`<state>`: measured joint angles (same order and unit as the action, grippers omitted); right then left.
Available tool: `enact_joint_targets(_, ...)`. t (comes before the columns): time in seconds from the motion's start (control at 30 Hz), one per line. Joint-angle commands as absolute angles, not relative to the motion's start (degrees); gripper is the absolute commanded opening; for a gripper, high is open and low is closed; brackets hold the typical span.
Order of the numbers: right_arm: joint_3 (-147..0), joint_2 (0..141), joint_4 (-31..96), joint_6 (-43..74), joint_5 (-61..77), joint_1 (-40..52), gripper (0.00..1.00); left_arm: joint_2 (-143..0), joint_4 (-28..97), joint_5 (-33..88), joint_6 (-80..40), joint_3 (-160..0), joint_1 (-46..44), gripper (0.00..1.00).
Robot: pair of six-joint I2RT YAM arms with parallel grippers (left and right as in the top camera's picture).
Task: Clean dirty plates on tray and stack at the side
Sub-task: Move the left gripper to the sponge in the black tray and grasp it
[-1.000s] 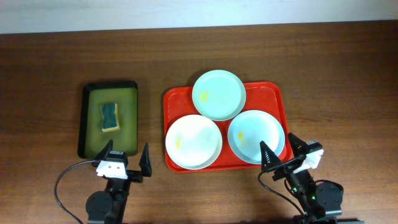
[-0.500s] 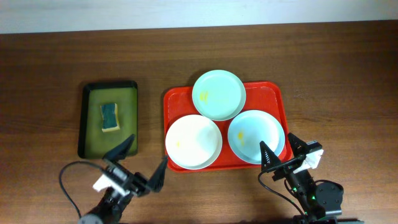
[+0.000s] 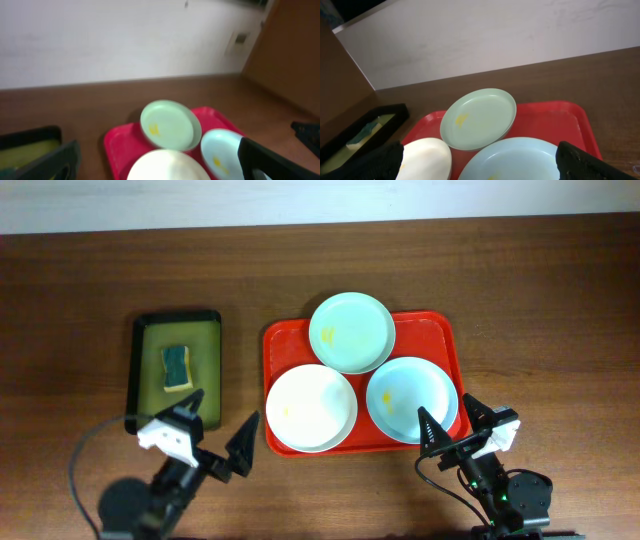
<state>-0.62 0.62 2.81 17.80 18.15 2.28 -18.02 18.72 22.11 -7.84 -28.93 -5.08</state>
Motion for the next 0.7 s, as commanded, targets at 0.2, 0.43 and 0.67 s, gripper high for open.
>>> enact_joint_targets(0.2, -0.4, 0.2, 3.2, 17.9, 19.3, 2.2, 0.99, -44.5, 35.9, 4.7, -5.8, -52.4, -4.5, 0.99)
enact_joint_targets(0.43, -0.4, 0.2, 3.2, 17.9, 19.3, 2.2, 0.99, -64.9, 45.0, 4.8, -6.2, -64.3, -0.5, 0.99)
enact_joint_targets(0.67, -0.4, 0.2, 3.2, 17.9, 19.3, 2.2, 0.98, -78.6, 44.6, 4.3, -8.8, -66.5, 6.3, 0.99)
